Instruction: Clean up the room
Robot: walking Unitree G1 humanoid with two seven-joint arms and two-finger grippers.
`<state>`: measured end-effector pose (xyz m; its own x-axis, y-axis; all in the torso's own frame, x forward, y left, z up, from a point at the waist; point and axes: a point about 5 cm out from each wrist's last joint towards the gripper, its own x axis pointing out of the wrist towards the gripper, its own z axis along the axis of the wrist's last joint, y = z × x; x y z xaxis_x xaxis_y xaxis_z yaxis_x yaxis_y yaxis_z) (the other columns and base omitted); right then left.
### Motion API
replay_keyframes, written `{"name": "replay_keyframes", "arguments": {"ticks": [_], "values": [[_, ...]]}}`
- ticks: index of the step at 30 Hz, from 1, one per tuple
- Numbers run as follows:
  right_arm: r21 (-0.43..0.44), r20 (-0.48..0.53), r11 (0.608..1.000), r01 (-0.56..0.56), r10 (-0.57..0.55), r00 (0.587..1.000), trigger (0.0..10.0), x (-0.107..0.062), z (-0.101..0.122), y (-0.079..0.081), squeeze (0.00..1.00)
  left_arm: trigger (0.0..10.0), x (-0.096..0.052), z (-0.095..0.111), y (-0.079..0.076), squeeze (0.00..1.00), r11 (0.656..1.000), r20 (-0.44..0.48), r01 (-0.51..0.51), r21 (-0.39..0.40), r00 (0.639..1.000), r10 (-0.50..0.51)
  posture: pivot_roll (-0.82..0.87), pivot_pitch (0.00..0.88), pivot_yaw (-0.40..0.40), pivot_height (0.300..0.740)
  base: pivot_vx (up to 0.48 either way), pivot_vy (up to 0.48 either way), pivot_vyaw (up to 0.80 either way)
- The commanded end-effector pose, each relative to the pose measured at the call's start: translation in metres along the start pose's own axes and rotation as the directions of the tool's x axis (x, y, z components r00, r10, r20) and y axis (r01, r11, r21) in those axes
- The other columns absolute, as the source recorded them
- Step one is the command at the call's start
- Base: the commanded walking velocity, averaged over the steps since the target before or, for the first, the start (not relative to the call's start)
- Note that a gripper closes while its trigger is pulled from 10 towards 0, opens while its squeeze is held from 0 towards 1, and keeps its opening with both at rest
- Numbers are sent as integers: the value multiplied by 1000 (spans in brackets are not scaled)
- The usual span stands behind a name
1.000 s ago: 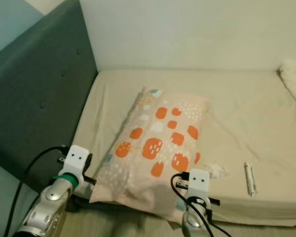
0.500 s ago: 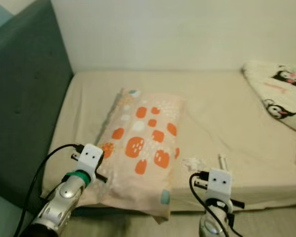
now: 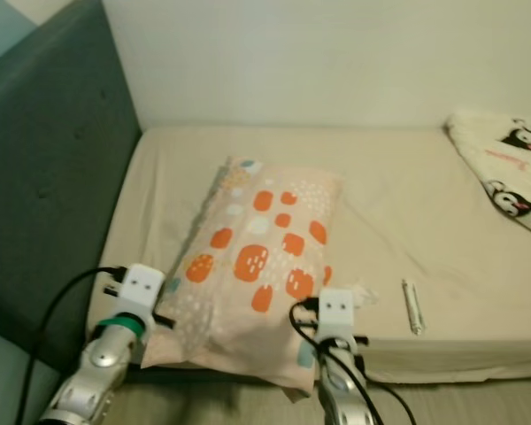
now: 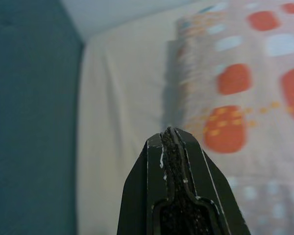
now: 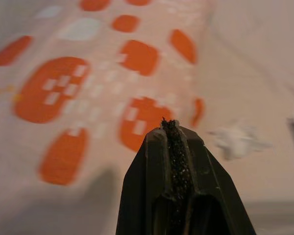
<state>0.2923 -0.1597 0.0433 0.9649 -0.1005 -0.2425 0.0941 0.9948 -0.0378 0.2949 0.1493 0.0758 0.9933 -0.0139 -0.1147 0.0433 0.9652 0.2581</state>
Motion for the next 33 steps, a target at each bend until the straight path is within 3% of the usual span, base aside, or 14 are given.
{"name": "replay_keyframes", "arguments": {"ticks": [1, 10, 19, 33], "values": [[29, -73, 1000, -1, 3, 997, 10000, -2, -13, 2, 0, 10000, -7, -9, 3, 0, 1000, -30, -12, -8, 999, 12, 6, 43, 26, 740, 0, 0, 0], [64, -79, 998, -28, 33, 996, 10000, 5, -17, 9, 0, 10000, -18, -13, 12, 0, 999, -29, -46, 21, 999, 46, 34, 56, 8, 705, 0, 0, 0], [85, -90, 995, -42, 50, 995, 10000, 4, -19, 15, 0, 10000, -19, -14, 16, 0, 999, -64, -37, 1, 997, 37, 36, 54, 21, 655, 0, 0, 0], [74, -98, 997, -28, 36, 995, 10000, 2, -24, 14, 0, 10000, -19, -14, 13, 0, 1000, -93, -9, -17, 996, 7, 26, 54, 24, 655, 0, 0, 0]]}}
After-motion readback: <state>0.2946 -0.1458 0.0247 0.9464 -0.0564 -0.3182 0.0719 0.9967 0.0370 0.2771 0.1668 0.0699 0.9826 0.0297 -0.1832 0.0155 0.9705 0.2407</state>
